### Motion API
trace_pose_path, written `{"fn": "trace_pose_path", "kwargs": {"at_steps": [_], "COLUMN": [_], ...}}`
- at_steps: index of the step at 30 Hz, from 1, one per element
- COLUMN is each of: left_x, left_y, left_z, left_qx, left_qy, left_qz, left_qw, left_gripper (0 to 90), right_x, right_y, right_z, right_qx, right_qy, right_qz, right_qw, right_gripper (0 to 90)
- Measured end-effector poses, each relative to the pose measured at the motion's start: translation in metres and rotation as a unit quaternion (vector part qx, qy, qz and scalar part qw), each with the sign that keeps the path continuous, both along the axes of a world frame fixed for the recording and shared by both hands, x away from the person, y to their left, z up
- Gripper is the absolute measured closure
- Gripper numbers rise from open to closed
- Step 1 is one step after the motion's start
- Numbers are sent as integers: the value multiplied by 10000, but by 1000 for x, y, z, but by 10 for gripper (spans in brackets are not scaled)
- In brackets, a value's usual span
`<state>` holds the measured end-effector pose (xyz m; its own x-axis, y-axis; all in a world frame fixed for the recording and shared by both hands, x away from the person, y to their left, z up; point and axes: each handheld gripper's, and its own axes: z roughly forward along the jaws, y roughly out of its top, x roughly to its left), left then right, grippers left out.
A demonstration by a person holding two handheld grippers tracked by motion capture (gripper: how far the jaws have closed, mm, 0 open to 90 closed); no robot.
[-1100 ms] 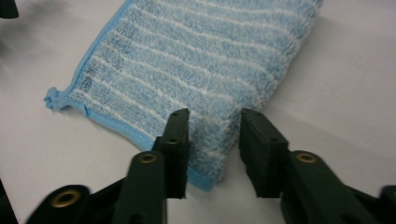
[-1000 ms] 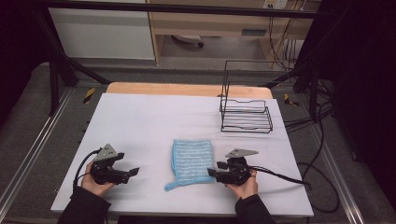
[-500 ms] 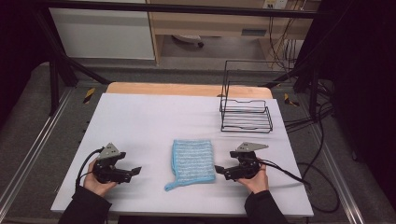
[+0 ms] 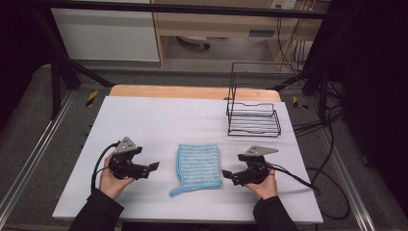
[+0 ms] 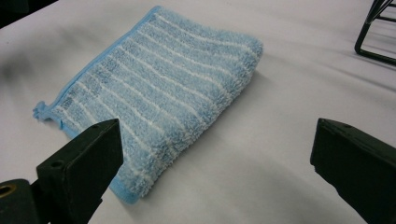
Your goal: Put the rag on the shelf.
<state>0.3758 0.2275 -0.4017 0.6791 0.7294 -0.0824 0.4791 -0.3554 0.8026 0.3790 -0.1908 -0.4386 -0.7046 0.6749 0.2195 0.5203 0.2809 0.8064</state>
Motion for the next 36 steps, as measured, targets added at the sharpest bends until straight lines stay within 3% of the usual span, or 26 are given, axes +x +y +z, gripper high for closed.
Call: {"fn": "trace_pose_path", "kwargs": {"at_steps": [4,12,18,22,27,30,36], "left_x": [7,28,42,52,62,66,73], "left_y": [-15,-44,-65,-76,-85,-89,-91], "left_z": [9,18,23,17,2,-8,-23], "left_qx": [-42,-194,-81,7,173,341,427], "left_qy": [-62,61,53,149,413,515,794], "left_qz": [-40,47,160,251,327,415,606], "left_qw": [10000,9998,9998,9996,9985,9972,9941], "left_gripper": [90,94,108,129,196,283,417], "right_x": [0,0,-1,-1,-1,-1,-1], "right_y": [-1,0,0,0,1,2,2], "right_z": [1,0,0,-1,-2,-3,-4], "right_qx": [6,-53,-42,-71,-85,-99,-126], "right_qy": [-31,-31,-21,-9,16,27,56], "right_qz": [-45,-33,-36,-25,-28,-25,-15], "right_qw": [10000,10000,10000,10000,10000,9999,9999], "right_gripper": [24,18,17,17,16,17,19]}}
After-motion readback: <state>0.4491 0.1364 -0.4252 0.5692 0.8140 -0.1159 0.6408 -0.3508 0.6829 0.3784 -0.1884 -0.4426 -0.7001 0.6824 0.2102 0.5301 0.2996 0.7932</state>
